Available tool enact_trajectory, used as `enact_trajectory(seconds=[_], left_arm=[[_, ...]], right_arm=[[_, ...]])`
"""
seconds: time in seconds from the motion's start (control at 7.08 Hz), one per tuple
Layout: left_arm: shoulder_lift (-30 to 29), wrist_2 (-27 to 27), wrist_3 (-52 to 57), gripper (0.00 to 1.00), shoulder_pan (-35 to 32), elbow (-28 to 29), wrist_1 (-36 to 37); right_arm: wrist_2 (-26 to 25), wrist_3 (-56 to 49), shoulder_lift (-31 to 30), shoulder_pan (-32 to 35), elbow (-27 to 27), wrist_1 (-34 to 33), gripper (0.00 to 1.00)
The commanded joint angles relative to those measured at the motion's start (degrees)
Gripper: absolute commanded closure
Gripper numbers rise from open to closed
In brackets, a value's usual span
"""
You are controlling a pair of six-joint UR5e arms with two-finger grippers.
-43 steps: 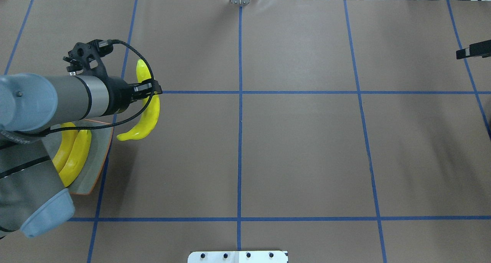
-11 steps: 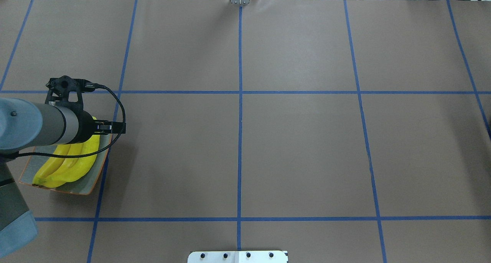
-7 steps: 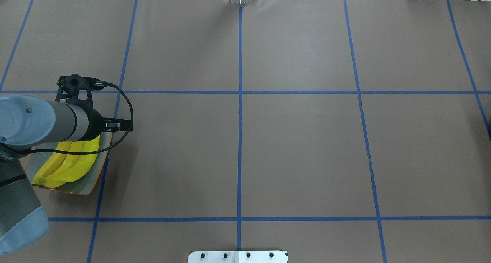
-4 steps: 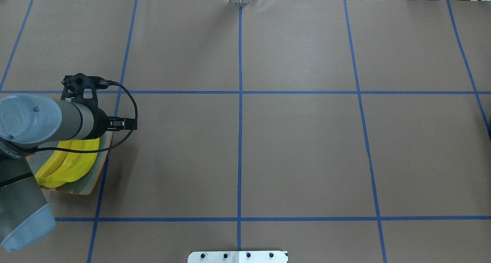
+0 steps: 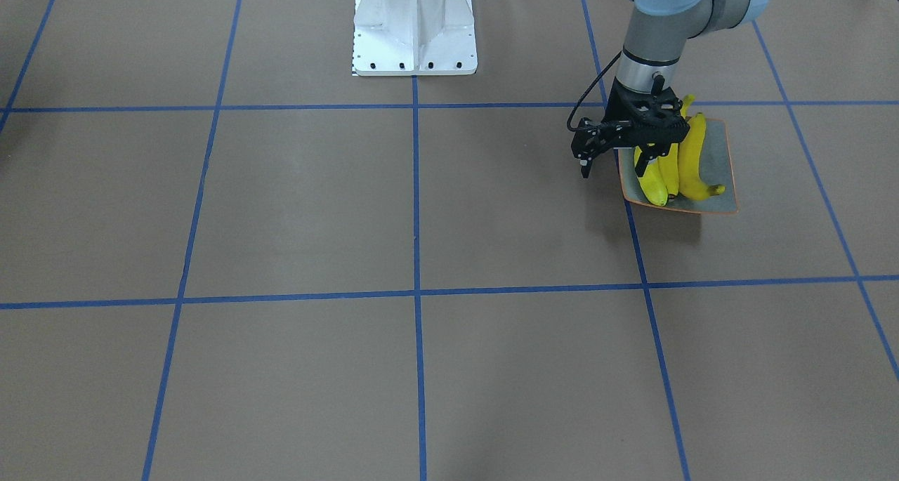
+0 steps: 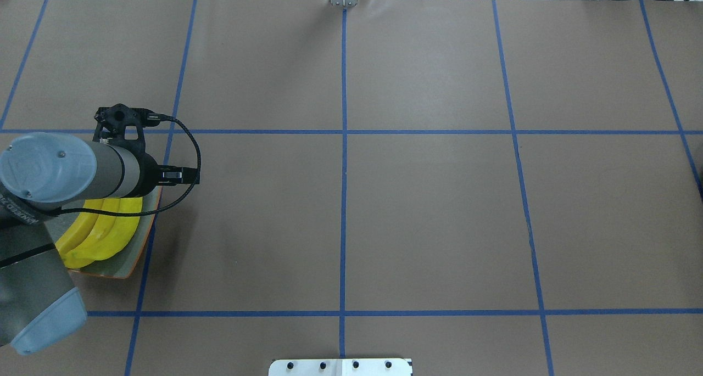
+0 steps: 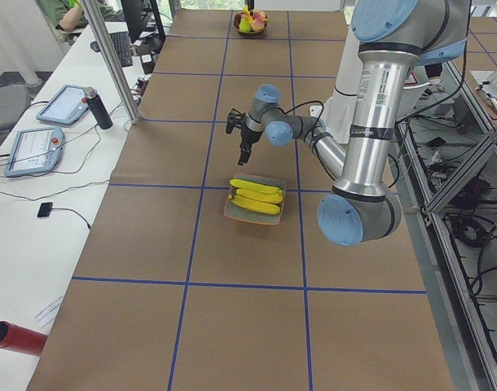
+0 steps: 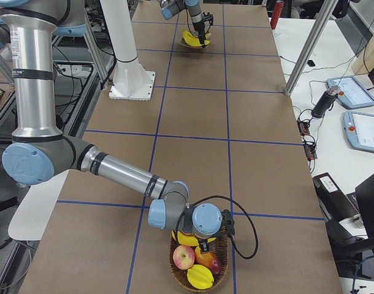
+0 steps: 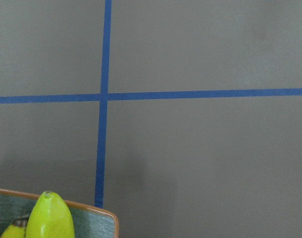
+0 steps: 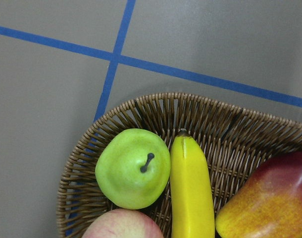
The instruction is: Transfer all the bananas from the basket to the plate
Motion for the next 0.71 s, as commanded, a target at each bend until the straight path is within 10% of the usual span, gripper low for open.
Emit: enact_trajectory(seconds=[0.0,0.57], left_arm=[[-0.08,0.07,0.08,0.00,0.09,0.85,-0.18],[-0.61,0.07,0.26,0.00,0.09,2.09,-0.45]], right_arm=[[-0.40,-0.16,-0.07,-0.12,-0.68,-0.03,0.22],[-0.58,-0.07,-0.07,-1.79,-3.75,-0.02,0.21]])
